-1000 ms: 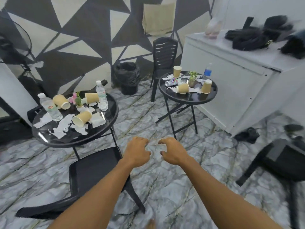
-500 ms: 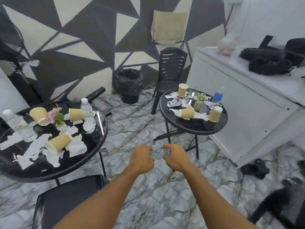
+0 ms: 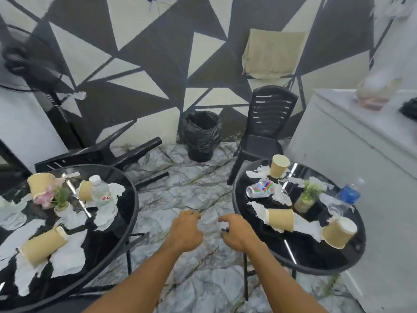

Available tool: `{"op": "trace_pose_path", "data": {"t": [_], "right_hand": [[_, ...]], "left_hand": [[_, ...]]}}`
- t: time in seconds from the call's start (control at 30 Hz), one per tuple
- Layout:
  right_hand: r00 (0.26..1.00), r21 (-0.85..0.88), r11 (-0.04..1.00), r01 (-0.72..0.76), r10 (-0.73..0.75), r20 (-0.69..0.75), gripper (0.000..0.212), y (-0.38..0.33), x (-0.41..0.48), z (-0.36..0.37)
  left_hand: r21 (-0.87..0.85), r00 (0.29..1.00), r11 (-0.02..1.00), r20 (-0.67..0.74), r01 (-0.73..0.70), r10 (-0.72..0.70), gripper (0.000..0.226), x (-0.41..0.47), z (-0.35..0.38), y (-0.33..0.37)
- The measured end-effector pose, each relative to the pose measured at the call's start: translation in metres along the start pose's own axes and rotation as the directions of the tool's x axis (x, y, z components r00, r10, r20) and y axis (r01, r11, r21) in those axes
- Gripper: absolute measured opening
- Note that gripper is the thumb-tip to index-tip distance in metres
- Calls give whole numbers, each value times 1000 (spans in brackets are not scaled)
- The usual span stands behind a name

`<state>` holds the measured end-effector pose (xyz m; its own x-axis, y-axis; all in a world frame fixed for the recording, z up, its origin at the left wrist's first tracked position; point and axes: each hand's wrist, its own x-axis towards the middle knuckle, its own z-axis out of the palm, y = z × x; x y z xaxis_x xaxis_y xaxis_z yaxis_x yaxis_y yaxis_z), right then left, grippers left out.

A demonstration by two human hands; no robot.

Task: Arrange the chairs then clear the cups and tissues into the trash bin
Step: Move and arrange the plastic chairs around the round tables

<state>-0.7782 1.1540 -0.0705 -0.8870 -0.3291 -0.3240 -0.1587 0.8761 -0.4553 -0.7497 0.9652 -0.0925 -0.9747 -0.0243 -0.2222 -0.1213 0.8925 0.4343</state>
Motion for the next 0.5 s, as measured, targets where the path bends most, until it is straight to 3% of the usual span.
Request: {"op": "trace_pose_path", "data": {"t": [0.27,0.37,0.5], "right_hand": [[974,-106,977,184,-167,156,43,-38,171,-49],[963,-102,979,177,-151,221,48,-54,247,-54],[951,-143,974,173,-127,282,51,-73,339,-67]], "left_hand": [[-190,986,967,37,169,-165,43,118,-52,-38],[-184,975,957,52,224,-218,50,182,-70,-66],[-205,964,942,45,267,-263,41,271,-95,-98]]}}
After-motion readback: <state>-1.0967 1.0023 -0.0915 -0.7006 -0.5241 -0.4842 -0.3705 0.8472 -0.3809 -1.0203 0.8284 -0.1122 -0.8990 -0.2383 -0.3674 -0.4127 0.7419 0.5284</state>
